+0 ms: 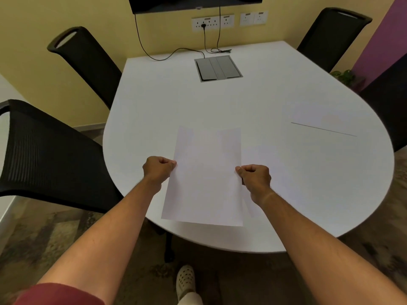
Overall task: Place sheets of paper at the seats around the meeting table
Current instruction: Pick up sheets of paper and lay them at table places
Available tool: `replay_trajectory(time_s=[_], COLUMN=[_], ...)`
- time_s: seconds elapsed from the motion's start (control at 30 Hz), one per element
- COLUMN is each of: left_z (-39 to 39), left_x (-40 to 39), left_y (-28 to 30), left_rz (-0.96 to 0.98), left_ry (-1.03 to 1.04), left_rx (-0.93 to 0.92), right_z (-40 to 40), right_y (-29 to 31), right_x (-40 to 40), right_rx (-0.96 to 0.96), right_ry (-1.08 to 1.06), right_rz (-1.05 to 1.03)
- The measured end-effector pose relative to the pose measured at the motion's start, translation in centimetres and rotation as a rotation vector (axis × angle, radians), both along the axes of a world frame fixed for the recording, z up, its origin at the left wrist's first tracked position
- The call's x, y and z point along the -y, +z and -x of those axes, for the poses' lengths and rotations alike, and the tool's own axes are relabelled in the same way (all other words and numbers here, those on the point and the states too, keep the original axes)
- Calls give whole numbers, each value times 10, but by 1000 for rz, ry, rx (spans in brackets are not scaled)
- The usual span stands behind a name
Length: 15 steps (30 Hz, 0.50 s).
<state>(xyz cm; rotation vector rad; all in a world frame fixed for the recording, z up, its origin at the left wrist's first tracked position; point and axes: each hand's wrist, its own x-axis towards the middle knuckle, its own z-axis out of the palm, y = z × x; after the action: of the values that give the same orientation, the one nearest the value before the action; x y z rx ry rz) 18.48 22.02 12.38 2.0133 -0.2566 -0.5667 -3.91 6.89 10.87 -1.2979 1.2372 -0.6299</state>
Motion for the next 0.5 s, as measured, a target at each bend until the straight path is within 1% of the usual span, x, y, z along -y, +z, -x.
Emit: replay_trajectory(time_s=[0.27,0.5], left_z=[-115,-220], left_x=[23,56], left_y=[-24,-42], left_rz=[-77,-175], left_ry=[-73,-198], left_rx=[-33,7], right_z=[-100,-182], right_y=[-36,-66], right_x=[-1,-3], right_rx=[-27,9], right_ry=[-66,-106], right_rz=[-111,-266])
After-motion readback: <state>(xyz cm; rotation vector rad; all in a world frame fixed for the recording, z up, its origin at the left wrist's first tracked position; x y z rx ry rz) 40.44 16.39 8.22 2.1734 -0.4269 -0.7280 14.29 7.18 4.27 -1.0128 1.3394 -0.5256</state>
